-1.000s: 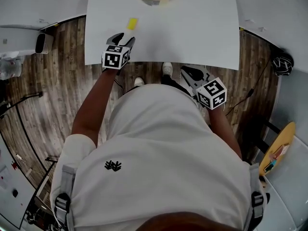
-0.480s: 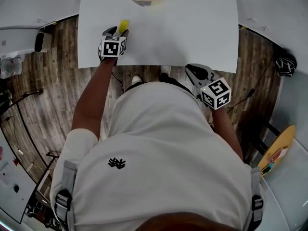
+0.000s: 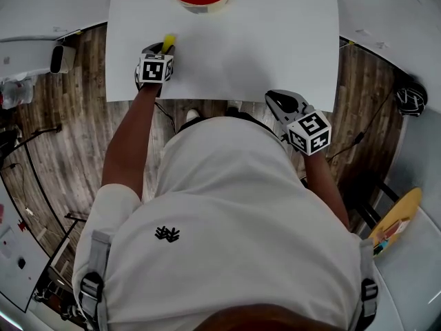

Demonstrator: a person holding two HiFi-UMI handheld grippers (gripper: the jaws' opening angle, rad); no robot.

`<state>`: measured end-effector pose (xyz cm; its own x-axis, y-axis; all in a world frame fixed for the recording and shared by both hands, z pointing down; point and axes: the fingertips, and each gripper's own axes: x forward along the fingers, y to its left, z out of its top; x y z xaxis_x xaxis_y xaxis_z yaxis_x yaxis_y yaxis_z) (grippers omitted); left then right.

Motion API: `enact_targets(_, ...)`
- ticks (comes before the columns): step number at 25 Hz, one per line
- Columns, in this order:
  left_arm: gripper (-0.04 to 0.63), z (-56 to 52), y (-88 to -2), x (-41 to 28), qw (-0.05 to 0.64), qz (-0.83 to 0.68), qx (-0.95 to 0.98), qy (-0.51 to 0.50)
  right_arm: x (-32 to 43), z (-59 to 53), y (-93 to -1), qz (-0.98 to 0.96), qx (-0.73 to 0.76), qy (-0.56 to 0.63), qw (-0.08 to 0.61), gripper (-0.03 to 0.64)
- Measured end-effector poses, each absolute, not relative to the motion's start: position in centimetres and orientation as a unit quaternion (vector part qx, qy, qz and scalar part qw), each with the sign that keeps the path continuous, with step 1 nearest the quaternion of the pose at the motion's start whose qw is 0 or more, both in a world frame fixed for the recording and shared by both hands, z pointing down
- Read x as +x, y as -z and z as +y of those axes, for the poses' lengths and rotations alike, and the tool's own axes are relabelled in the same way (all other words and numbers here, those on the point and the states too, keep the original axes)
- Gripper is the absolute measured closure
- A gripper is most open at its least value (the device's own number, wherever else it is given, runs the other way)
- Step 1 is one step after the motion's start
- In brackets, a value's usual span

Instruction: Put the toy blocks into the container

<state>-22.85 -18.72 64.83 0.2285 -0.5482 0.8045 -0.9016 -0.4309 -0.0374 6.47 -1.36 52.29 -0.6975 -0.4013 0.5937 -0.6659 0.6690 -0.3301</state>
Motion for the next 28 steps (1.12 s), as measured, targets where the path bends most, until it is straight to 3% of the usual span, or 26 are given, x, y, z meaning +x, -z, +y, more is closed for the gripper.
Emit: enact_targets(28,0.454,-25.8,-44.4,-15.8,0.194,-0.512,0.803,-0.234,9.2,-9.0,-53.1,-0.913,0.251,-0.249,0.206,0.591)
